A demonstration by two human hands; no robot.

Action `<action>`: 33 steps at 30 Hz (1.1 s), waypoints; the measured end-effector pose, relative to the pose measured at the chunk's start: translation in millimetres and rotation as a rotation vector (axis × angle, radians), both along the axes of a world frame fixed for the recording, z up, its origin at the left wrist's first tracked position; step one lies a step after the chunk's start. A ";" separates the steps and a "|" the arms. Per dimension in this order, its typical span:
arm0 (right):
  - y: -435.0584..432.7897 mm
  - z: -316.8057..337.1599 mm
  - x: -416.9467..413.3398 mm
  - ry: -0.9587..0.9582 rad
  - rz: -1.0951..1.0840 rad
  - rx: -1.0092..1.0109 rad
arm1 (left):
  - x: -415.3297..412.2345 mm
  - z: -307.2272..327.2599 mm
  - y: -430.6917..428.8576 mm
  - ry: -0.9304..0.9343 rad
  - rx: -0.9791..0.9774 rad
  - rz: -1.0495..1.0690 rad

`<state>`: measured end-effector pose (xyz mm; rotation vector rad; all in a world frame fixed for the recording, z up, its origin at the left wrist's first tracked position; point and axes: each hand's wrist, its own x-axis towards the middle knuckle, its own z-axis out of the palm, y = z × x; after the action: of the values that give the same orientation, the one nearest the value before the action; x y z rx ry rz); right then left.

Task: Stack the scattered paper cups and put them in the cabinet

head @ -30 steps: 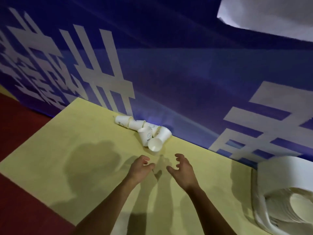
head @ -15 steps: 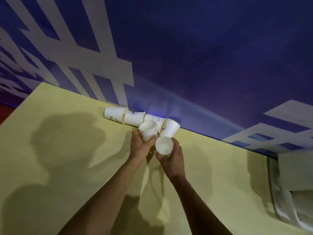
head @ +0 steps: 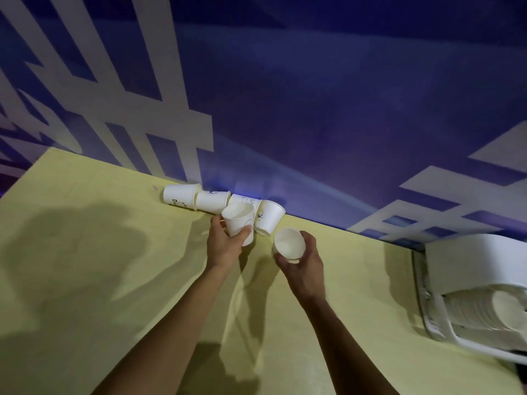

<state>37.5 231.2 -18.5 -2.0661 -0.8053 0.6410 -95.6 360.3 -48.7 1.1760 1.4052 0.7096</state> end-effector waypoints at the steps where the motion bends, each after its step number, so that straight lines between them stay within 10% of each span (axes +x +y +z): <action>1: -6.8 8.3 6.7 -0.011 -0.018 0.006 | 4.5 8.2 -5.0 -0.022 0.008 -0.013; 33: -359.3 148.0 323.0 -0.154 -0.324 0.220 | 337.7 157.4 -349.0 -0.047 0.194 -0.512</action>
<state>360.5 -128.2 129.5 -1.9985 -0.5777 0.2072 242.1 11.2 108.8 1.5820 0.9481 0.5096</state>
